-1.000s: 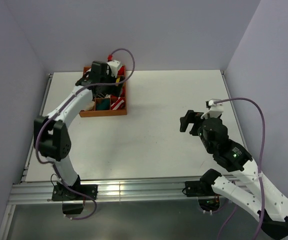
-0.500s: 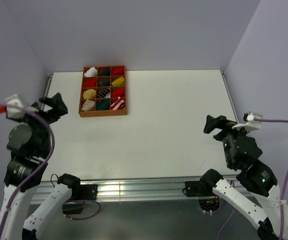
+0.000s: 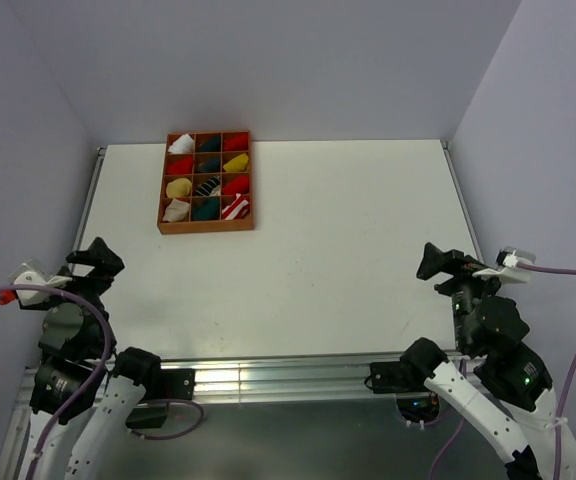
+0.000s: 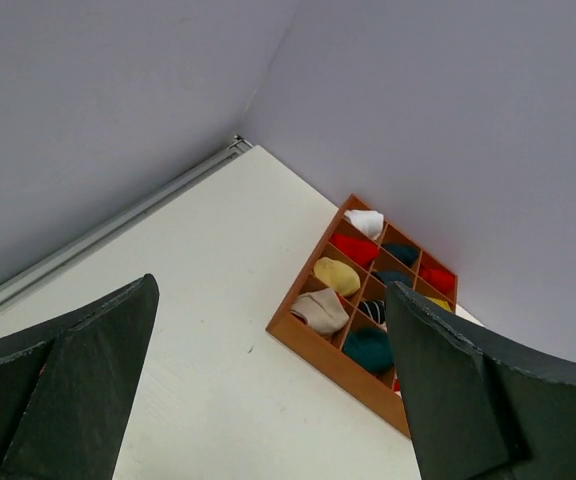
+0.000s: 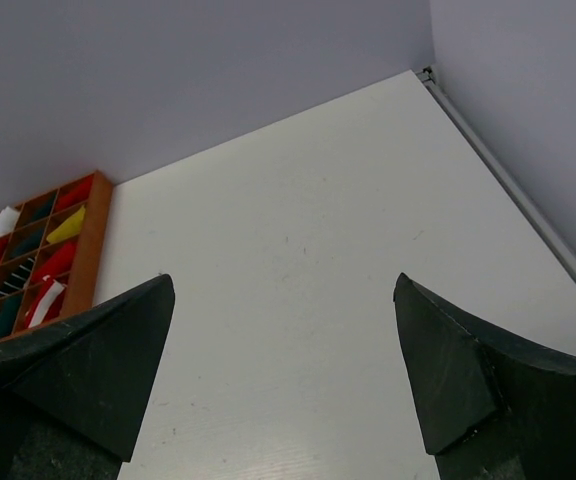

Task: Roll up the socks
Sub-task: Reset both arms

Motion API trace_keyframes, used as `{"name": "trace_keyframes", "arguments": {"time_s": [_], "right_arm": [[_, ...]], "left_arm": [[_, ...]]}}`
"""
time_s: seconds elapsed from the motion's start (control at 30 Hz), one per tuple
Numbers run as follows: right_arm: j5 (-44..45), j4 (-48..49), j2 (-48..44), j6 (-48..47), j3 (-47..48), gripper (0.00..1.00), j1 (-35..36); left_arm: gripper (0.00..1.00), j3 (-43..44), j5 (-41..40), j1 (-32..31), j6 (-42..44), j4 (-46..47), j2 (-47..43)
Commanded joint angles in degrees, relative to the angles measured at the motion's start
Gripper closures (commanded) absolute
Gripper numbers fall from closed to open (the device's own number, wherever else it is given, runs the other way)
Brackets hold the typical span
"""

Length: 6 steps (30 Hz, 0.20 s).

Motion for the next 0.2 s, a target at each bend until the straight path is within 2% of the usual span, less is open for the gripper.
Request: {"name": "trace_keyframes", "arguments": {"time_s": [0.0,0.17], "right_arm": [[1.6,3.0,-0.2,-0.6,-0.9,0.03,-0.2],[2.7,3.2,1.4,-0.7,-1.0,0.03,-0.2]], "left_arm": [[0.0,-1.4,-3.7,0.1,-1.5,2.2,-1.0],[0.0,-2.6,-7.0,0.2,-3.6,1.7,-0.1]]}}
